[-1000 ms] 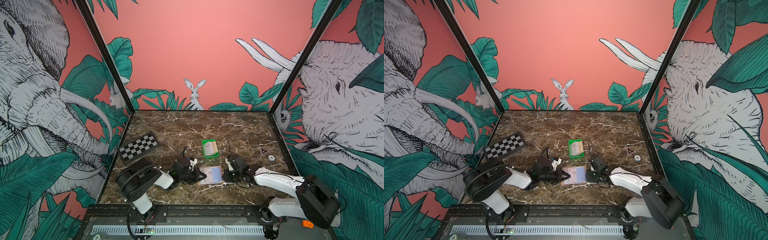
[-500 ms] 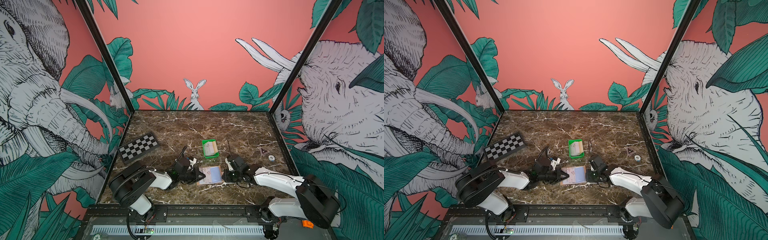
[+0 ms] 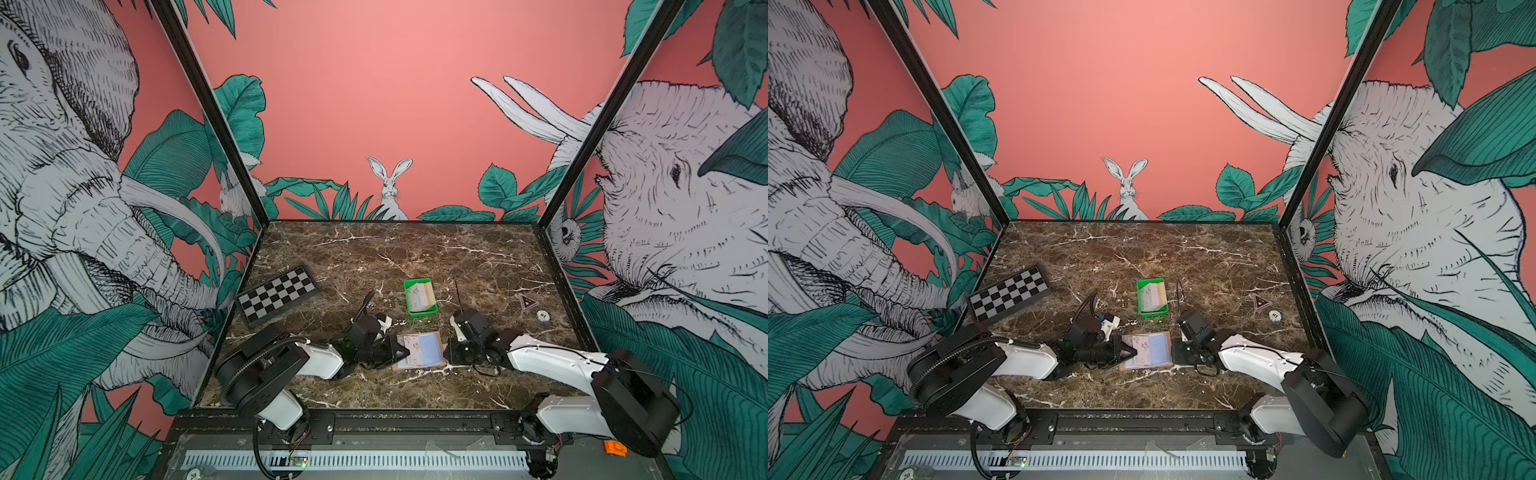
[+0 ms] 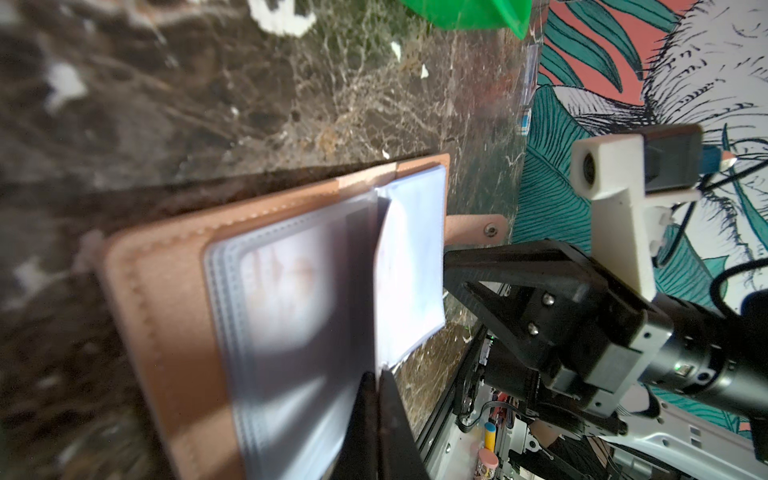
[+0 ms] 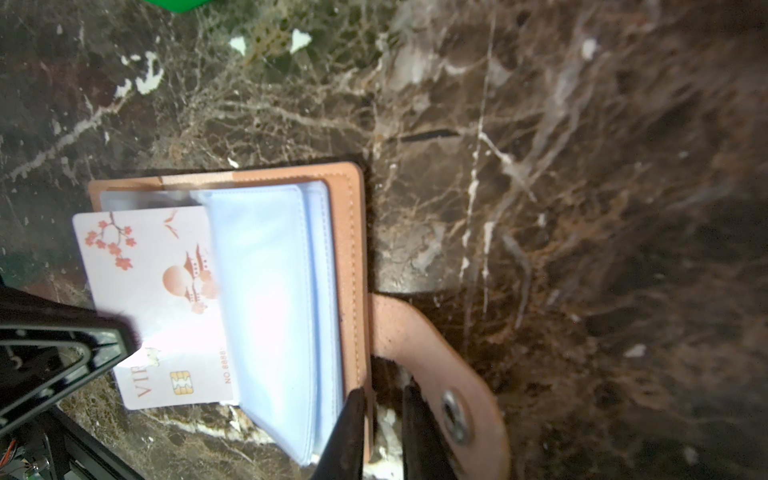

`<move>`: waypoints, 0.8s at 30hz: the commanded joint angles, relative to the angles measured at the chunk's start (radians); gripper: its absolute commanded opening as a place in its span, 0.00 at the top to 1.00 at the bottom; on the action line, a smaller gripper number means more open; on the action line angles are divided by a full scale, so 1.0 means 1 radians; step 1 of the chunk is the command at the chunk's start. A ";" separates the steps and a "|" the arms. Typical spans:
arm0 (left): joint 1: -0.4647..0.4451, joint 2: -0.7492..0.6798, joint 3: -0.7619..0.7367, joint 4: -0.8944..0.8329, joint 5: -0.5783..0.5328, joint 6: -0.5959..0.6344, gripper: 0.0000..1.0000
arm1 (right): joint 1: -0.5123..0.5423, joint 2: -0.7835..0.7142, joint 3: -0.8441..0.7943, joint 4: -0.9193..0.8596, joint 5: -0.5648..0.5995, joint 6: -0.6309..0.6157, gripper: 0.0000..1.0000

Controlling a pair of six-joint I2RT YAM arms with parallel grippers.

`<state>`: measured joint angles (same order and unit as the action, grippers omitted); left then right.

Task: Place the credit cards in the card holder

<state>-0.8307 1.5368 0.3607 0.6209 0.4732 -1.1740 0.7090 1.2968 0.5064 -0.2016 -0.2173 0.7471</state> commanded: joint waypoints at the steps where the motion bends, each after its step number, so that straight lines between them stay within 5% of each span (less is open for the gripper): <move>1: -0.005 0.010 0.004 -0.013 -0.012 0.008 1.00 | 0.011 0.010 -0.009 -0.009 0.002 -0.006 0.82; 24: -0.007 0.090 0.002 0.097 0.033 -0.027 1.00 | 0.034 0.037 0.020 -0.070 0.066 -0.006 0.82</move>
<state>-0.8307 1.6161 0.3607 0.7326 0.5037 -1.1942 0.7334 1.3201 0.5220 -0.1944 -0.2008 0.7471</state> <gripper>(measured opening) 0.047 0.181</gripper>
